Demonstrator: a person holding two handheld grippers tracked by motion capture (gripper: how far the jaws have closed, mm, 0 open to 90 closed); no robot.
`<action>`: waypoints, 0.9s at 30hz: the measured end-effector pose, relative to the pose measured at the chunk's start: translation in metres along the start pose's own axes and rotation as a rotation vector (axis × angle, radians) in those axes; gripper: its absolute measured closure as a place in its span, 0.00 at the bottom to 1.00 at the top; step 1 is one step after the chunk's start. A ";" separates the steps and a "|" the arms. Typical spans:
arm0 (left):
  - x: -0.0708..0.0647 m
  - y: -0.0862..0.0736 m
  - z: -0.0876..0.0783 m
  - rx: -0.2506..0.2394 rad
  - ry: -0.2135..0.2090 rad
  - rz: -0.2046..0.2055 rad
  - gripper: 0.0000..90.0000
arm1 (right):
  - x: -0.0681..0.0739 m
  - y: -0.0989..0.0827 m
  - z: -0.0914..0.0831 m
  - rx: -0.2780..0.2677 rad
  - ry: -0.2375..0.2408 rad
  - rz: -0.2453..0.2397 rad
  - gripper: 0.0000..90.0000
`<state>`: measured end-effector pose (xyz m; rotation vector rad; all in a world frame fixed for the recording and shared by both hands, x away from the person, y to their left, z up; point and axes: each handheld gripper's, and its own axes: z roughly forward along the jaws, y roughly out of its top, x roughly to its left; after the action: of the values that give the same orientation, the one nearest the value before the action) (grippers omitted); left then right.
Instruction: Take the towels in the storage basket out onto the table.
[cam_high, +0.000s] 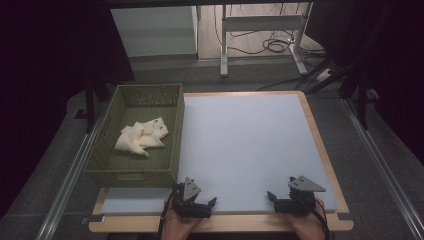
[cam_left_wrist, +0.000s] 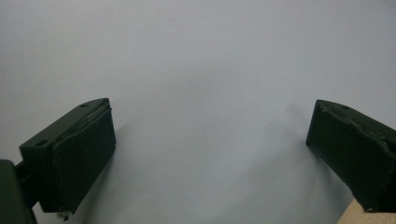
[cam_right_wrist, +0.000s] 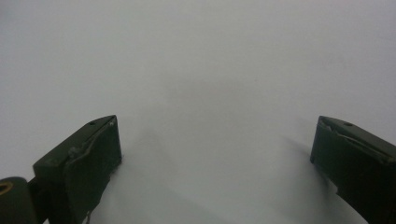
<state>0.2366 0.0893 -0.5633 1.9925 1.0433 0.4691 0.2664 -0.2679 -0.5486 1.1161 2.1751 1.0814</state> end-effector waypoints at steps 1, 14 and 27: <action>0.000 0.000 0.000 0.000 0.000 0.000 0.02 | 0.000 0.000 0.000 0.001 0.000 0.001 0.02; 0.005 -0.002 -0.002 -0.002 -0.037 0.030 0.03 | 0.001 0.000 0.001 -0.003 -0.006 0.008 0.02; 0.005 -0.001 -0.003 -0.003 -0.040 0.032 0.04 | 0.001 0.000 0.001 -0.001 -0.007 0.007 0.02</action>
<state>0.2367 0.0954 -0.5628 2.0100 0.9866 0.4459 0.2667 -0.2670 -0.5486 1.1267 2.1666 1.0804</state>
